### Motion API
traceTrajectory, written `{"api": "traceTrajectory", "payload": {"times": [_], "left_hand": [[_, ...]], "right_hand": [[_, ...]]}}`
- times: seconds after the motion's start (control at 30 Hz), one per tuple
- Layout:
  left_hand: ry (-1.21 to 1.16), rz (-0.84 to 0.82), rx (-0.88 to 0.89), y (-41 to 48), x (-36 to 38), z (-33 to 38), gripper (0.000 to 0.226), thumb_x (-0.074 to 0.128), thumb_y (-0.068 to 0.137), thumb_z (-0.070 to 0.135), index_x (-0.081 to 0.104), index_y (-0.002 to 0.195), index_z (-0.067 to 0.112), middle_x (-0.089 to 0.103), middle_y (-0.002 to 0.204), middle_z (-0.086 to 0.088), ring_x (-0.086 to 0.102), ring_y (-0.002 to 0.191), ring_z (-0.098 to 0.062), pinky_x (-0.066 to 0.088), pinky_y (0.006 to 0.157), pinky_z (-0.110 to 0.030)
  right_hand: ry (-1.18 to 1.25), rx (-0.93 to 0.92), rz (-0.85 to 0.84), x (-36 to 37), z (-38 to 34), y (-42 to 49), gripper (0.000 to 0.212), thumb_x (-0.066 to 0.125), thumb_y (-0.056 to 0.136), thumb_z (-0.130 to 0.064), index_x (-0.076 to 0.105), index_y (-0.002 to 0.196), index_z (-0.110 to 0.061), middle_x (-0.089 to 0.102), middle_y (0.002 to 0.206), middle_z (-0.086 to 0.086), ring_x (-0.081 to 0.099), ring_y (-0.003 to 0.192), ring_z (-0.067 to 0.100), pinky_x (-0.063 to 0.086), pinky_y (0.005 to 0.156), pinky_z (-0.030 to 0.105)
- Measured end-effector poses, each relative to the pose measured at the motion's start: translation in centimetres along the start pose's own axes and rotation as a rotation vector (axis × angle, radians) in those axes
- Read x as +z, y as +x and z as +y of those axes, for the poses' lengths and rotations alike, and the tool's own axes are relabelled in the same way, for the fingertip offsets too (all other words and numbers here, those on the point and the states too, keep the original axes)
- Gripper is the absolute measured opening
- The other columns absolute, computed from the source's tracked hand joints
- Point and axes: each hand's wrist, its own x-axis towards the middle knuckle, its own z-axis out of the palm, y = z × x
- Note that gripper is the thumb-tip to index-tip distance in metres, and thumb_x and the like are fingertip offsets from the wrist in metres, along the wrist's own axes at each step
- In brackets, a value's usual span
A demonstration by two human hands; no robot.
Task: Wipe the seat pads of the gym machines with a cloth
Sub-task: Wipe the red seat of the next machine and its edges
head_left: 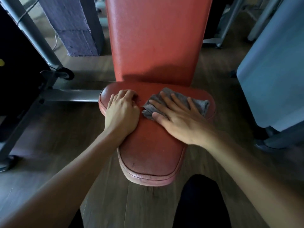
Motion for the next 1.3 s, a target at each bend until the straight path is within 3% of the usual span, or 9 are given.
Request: {"api": "traceTrajectory", "payload": {"times": [0.13, 0.37, 0.5, 0.7, 0.83, 0.97, 1.03, 1.13, 1.3], "left_hand": [[0.003, -0.013, -0.011, 0.0, 0.0, -0.2, 0.060, 0.030, 0.074, 0.026, 0.060, 0.126, 0.018, 0.056, 0.134, -0.004, 0.045, 0.129, -0.023, 0.020, 0.120, -0.040], [-0.027, -0.011, 0.018, -0.3, -0.2, 0.0, 0.047, 0.038, 0.081, 0.021, 0.062, 0.122, 0.016, 0.057, 0.132, -0.005, 0.046, 0.124, -0.024, 0.024, 0.116, -0.040], [-0.048, -0.002, 0.023, -0.3, -0.5, 0.2, 0.058, 0.030, 0.073, 0.024, 0.063, 0.121, 0.015, 0.058, 0.131, -0.004, 0.047, 0.124, -0.023, 0.025, 0.116, -0.039], [-0.099, -0.001, 0.015, -0.3, -0.7, 0.0, 0.060, 0.029, 0.070, 0.024, 0.066, 0.117, 0.017, 0.060, 0.130, -0.002, 0.047, 0.122, -0.022, 0.026, 0.115, -0.041], [-0.105, 0.007, 0.035, -0.9, -0.9, 0.0, 0.060, 0.029, 0.070, 0.023, 0.065, 0.118, 0.015, 0.060, 0.130, -0.002, 0.047, 0.122, -0.021, 0.024, 0.115, -0.035], [-0.124, 0.010, 0.026, -1.0, -1.1, -0.3, 0.061, 0.029, 0.069, 0.022, 0.066, 0.118, 0.015, 0.060, 0.130, -0.002, 0.046, 0.123, -0.021, 0.025, 0.114, -0.038], [-0.125, -0.005, 0.011, -0.8, -1.1, -0.3, 0.061, 0.030, 0.068, 0.023, 0.066, 0.117, 0.016, 0.060, 0.129, -0.002, 0.046, 0.122, -0.021, 0.026, 0.114, -0.039], [-0.121, -0.025, 0.009, -0.6, -1.0, -0.3, 0.060, 0.030, 0.069, 0.024, 0.066, 0.116, 0.018, 0.060, 0.130, -0.001, 0.046, 0.125, -0.021, 0.023, 0.116, -0.042], [-0.119, -0.029, -0.005, -0.7, -1.1, -0.2, 0.059, 0.029, 0.070, 0.025, 0.066, 0.115, 0.019, 0.059, 0.130, -0.001, 0.045, 0.125, -0.021, 0.023, 0.116, -0.042]], "right_hand": [[-0.047, 0.085, 0.002, 0.1, -0.7, 2.1, 0.053, 0.011, 0.098, -0.065, 0.003, 0.150, -0.056, -0.013, 0.165, -0.007, -0.014, 0.152, 0.026, -0.012, 0.118, 0.058], [0.057, 0.108, 0.030, 0.9, -1.6, -1.1, 0.067, 0.013, 0.092, -0.073, -0.008, 0.152, -0.050, -0.012, 0.165, -0.009, -0.014, 0.152, 0.018, -0.012, 0.121, 0.050], [0.012, 0.201, 0.086, 0.9, -1.4, -0.1, 0.079, 0.014, 0.086, -0.081, -0.010, 0.153, -0.046, -0.014, 0.165, -0.007, -0.019, 0.151, 0.022, -0.018, 0.118, 0.055], [0.035, 0.209, 0.067, 1.0, -1.8, -0.2, 0.067, 0.011, 0.085, -0.083, 0.004, 0.147, -0.060, -0.006, 0.166, -0.007, -0.010, 0.153, 0.023, -0.011, 0.119, 0.055], [0.048, 0.170, 0.117, 1.6, -2.5, -1.6, 0.060, 0.015, 0.090, -0.077, 0.012, 0.147, -0.059, 0.000, 0.166, -0.010, -0.003, 0.153, 0.018, -0.004, 0.121, 0.051], [0.028, 0.148, 0.152, 1.4, -2.7, -1.9, 0.057, 0.020, 0.092, -0.074, 0.018, 0.147, -0.058, 0.006, 0.165, -0.013, 0.004, 0.151, 0.014, 0.005, 0.117, 0.047], [0.032, 0.154, 0.138, 1.1, -2.6, -1.3, 0.057, 0.022, 0.091, -0.076, 0.021, 0.146, -0.059, 0.006, 0.165, -0.013, 0.004, 0.152, 0.015, 0.004, 0.116, 0.048], [0.068, 0.166, 0.084, 0.8, -2.3, -0.8, 0.060, 0.021, 0.087, -0.081, 0.018, 0.145, -0.062, -0.001, 0.166, -0.014, -0.008, 0.153, 0.021, -0.012, 0.119, 0.054], [0.060, 0.151, 0.124, 0.9, -2.6, -1.1, 0.057, 0.023, 0.092, -0.075, 0.021, 0.146, -0.058, 0.008, 0.165, -0.012, 0.004, 0.152, 0.018, 0.002, 0.121, 0.049]]}}
